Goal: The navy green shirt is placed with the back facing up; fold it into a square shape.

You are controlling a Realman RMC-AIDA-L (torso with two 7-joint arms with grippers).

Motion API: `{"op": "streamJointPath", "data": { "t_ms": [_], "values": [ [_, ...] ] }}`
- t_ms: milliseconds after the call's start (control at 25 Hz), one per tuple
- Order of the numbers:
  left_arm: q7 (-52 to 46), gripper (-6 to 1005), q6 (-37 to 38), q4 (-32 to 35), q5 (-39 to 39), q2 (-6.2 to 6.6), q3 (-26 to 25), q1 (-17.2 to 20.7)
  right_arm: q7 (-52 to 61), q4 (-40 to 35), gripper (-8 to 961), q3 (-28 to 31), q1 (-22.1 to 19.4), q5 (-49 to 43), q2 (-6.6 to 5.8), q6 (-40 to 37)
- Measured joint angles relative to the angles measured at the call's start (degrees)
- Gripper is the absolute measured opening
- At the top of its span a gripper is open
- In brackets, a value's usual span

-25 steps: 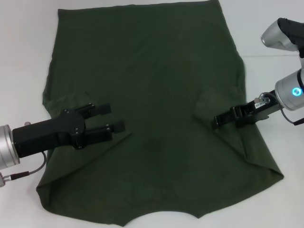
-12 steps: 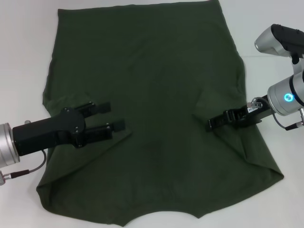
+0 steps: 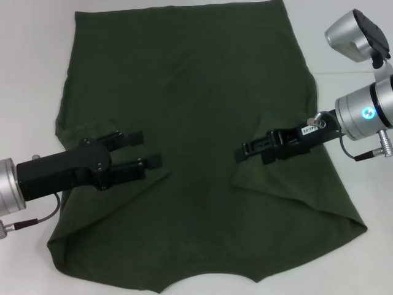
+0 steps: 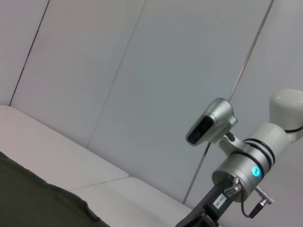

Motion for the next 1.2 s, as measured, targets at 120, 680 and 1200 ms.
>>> {"op": "streamJointPath", "data": {
  "t_ms": [120,680,1200],
  "values": [
    [0.0,862,-0.1,0.0,0.0,0.05,0.0,0.0,-0.1,-0.5,917,0.1,-0.3,0.0,-0.59,0.0],
    [-21.3,863,5.2,7.1,1.0,3.85,-1.1,-0.7,-3.7,-2.8,916,11.3,-6.3,0.4,-6.35,-7.7],
    [-46.5,863,12.8,14.0,25.0,8.17,-9.0,-1.5,-3.5,-3.8,915,10.7,-8.5,-2.6,-8.28,-14.6]
  ]
}}
